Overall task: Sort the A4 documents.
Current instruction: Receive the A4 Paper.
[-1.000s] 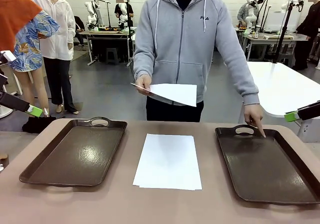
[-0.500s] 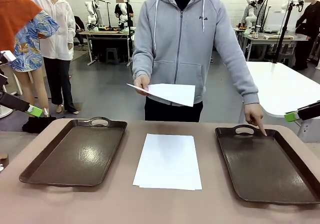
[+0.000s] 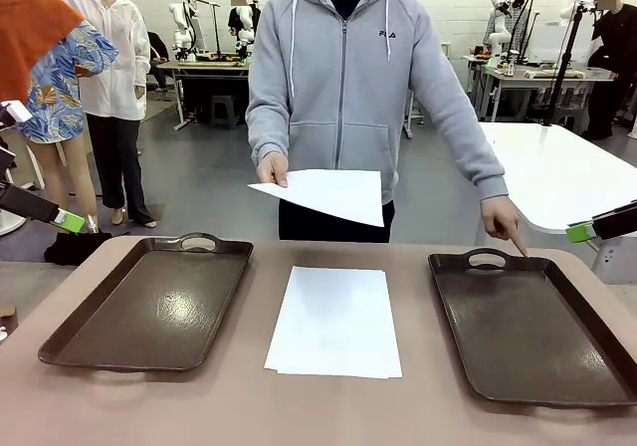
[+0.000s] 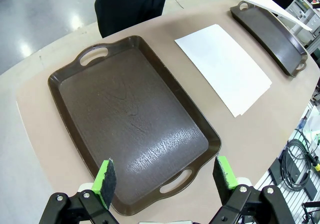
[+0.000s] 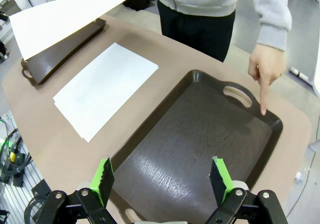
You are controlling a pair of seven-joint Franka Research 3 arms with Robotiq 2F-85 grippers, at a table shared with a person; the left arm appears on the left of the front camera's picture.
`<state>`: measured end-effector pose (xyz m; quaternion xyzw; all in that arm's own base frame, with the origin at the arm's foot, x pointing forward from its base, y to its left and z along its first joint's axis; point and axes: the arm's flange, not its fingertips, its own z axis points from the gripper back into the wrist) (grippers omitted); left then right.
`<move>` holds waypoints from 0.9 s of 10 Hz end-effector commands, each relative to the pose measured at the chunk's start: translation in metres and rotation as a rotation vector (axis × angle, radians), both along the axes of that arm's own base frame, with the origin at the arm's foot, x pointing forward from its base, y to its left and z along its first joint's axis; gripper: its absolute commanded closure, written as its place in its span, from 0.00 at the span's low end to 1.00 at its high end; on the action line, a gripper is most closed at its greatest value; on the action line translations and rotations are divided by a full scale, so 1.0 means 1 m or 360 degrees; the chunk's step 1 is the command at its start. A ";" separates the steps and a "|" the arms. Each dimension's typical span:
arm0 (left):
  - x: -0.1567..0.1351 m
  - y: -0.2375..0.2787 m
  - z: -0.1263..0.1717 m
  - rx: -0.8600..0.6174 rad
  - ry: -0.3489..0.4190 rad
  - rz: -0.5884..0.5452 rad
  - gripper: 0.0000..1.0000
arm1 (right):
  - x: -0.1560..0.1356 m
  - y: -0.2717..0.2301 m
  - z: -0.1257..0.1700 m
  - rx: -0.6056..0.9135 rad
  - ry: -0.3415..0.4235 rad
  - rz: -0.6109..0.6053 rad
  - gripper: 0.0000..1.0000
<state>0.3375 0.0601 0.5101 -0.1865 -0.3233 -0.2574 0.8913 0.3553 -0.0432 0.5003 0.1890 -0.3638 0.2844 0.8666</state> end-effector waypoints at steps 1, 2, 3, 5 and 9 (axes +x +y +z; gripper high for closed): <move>0.001 0.000 -0.001 -0.0015 -0.0002 -0.0008 0.00 | 0.001 0.001 -0.002 0.0017 0.0003 0.0008 0.00; 0.001 0.000 -0.001 -0.0015 -0.0002 -0.0008 0.00 | 0.001 0.001 -0.002 0.0017 0.0003 0.0008 0.00; 0.001 0.000 -0.001 -0.0015 -0.0002 -0.0008 0.00 | 0.000 0.000 0.000 0.0000 0.0000 0.0000 0.00; 0.001 0.000 -0.001 -0.0015 -0.0002 -0.0008 0.00 | 0.011 0.016 -0.005 0.0162 0.0161 0.0113 0.00; 0.001 0.000 -0.001 -0.0015 -0.0002 -0.0008 0.00 | 0.056 0.079 -0.005 0.0396 0.0514 0.0344 0.00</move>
